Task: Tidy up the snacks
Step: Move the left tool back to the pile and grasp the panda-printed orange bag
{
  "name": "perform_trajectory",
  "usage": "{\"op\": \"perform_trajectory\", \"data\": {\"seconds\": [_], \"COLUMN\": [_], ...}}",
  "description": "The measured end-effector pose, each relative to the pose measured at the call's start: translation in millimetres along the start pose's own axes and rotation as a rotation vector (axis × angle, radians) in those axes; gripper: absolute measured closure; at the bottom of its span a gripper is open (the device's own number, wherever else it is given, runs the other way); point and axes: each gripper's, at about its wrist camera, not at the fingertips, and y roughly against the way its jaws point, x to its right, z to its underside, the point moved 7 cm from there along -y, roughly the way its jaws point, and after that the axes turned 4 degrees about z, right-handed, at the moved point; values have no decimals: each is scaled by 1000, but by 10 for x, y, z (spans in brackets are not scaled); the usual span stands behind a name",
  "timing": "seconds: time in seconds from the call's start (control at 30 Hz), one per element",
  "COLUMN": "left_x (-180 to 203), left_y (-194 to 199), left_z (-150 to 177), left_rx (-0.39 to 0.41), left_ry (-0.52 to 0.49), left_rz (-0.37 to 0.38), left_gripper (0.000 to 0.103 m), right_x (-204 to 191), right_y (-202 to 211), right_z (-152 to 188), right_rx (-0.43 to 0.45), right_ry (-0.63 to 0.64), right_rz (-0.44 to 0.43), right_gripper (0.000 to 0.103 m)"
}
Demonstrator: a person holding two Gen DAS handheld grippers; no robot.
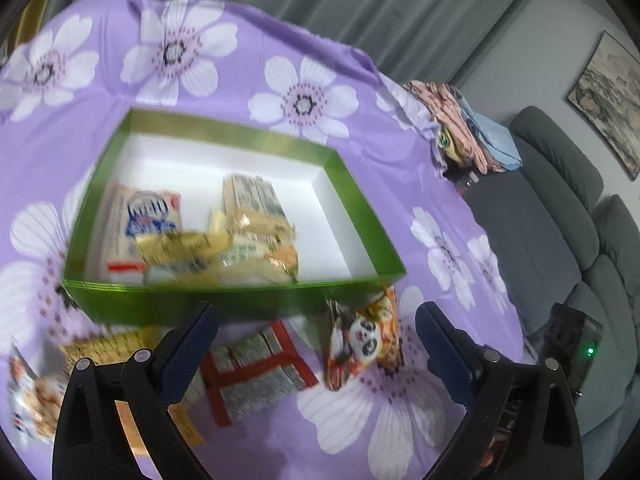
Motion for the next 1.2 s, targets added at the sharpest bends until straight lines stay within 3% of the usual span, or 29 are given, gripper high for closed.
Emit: {"op": "perform_trajectory", "data": {"seconds": [0.13, 0.33, 0.83, 1.1, 1.2], "left_x": [2, 125, 324, 260, 255], "left_y": [-146, -320, -789, -815, -827], "left_z": [132, 195, 400, 384, 387], "left_rx": [-46, -78, -160, -132, -135], "left_ry": [52, 20, -48, -43, -49], "left_rz": [50, 69, 51, 25, 24], "left_gripper": [5, 5, 5, 5, 7], "right_x": [5, -15, -1, -97, -117], "right_y": [-55, -143, -470, -555, -596], "right_z": [41, 42, 76, 112, 105], "right_rx": [-13, -31, -119, -126, -132], "right_ry": [-10, 16, 51, 75, 71], "right_rz": [-18, -21, -70, -105, -115], "right_gripper": [33, 31, 24, 24, 29]}}
